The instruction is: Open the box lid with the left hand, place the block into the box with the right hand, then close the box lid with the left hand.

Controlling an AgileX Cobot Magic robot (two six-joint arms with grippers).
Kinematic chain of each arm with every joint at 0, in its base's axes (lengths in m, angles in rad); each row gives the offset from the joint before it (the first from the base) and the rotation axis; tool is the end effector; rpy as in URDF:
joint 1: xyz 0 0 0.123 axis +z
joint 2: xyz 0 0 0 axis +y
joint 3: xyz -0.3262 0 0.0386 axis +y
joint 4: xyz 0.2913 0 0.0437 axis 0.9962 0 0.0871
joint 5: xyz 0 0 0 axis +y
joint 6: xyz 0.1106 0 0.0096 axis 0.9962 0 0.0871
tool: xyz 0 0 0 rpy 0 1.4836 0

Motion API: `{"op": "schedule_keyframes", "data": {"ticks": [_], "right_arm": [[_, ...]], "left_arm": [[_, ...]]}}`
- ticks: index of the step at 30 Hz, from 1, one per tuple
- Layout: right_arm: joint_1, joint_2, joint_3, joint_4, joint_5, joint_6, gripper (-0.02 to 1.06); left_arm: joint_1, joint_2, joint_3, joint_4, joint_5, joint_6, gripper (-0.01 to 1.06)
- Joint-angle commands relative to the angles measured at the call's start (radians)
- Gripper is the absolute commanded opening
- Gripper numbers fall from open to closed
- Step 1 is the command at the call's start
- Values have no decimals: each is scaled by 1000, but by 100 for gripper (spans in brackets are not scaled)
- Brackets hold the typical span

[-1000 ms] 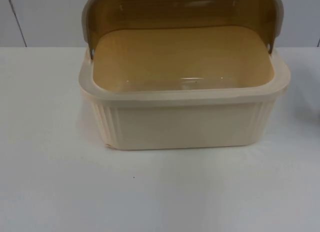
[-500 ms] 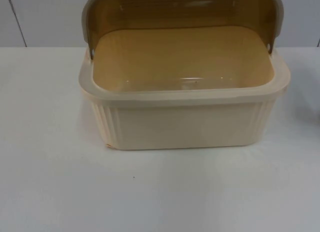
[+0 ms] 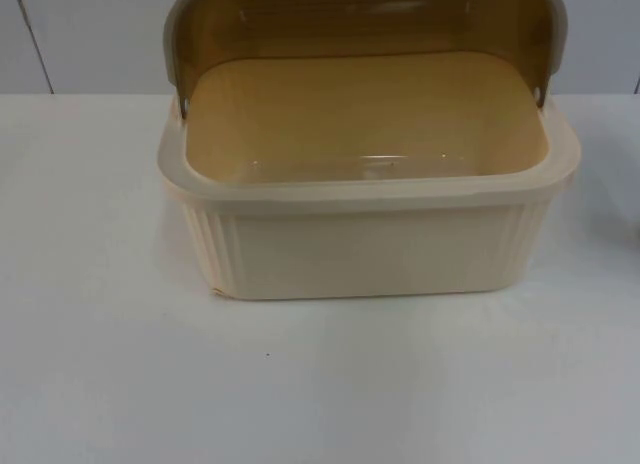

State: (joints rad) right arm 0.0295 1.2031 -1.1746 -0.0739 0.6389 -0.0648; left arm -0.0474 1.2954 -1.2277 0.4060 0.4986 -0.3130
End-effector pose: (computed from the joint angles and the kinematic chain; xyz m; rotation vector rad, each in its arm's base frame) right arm 0.3040 0.0041 0.4159 -0.1395 2.1463 -0.1024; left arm 0.3410 0.0048 0.4244 -0.0249 2.0116 0.1917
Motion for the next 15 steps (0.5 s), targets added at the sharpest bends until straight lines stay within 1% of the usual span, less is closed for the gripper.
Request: {"op": "schedule_keyframes", "data": {"ticks": [1, 3, 9, 14, 15], "right_arm": [[4, -9, -1, -2, -38, -15, 100], [4, -9, -1, 2, -55, -6, 100], [4, -9, -1, 2, -52, -2, 100], [4, -9, -1, 2, -44, -15, 100], [4, -9, -1, 2, -33, -34, 100]], "left_arm": [[2, 0, -3, -19, -11, 2, 105], [2, 0, -3, -26, -9, 2, 105], [2, 0, -3, -26, -7, 2, 105], [2, 0, -3, -26, -9, 2, 105], [2, 0, -3, -26, -9, 2, 105]]}}
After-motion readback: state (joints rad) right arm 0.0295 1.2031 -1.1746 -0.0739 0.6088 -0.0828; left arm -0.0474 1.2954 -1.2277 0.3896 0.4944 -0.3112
